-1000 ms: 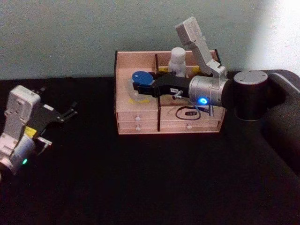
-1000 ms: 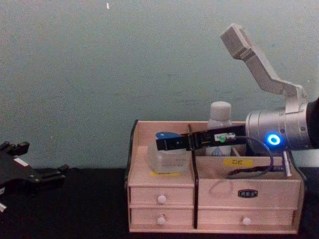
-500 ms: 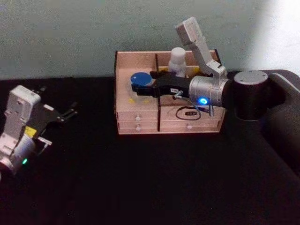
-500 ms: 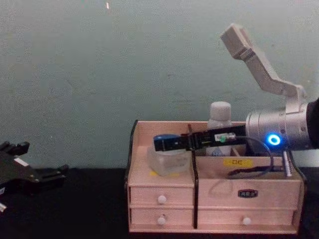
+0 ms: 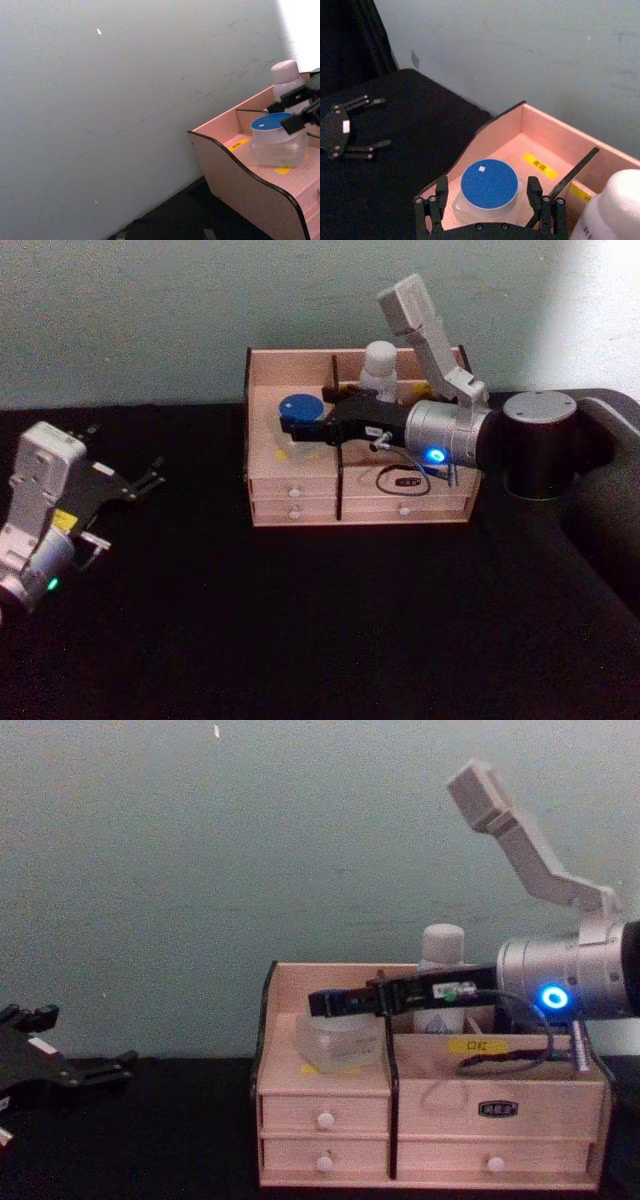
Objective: Pick up the facial cleanser and watermelon frost from the table and place them into the tiered storage box.
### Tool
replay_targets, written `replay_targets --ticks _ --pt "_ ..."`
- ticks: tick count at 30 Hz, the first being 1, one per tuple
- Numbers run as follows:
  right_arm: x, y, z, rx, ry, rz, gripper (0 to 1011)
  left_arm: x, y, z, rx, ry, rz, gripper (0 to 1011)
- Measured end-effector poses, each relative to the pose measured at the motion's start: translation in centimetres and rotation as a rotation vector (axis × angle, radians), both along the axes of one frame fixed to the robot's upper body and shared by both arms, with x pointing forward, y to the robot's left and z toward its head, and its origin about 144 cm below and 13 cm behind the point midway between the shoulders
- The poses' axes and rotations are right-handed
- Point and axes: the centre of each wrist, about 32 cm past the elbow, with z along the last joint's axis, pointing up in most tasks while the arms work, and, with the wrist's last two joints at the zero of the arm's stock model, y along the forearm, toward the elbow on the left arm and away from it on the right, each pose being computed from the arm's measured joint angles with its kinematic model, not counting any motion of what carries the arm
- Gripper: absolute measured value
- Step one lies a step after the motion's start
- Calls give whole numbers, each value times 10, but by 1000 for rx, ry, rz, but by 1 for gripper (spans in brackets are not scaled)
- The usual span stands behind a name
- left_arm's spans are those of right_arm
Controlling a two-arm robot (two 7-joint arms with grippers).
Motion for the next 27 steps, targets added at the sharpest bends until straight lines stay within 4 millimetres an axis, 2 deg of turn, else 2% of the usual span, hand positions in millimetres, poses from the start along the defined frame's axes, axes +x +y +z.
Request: replay_targets --ticks 6,13,15,16,21,27 --pt "-13 -7 6 23 -45 3 1002 0 0 0 0 0 0 1001" --pt "-40 -30 11 48 -73 28 1002 0 0 0 0 0 0 1001" --pt "-55 -47 9 48 -72 46 1003 0 0 0 0 0 0 1001" --pt "-55 -47 9 48 -72 46 1002 0 0 0 0 0 0 1001" --pt "-82 -78 1 40 -47 18 1002 0 0 0 0 0 0 1001" --pt "-119 -111 -11 18 -35 -148 1002 0 0 0 0 0 0 1001"
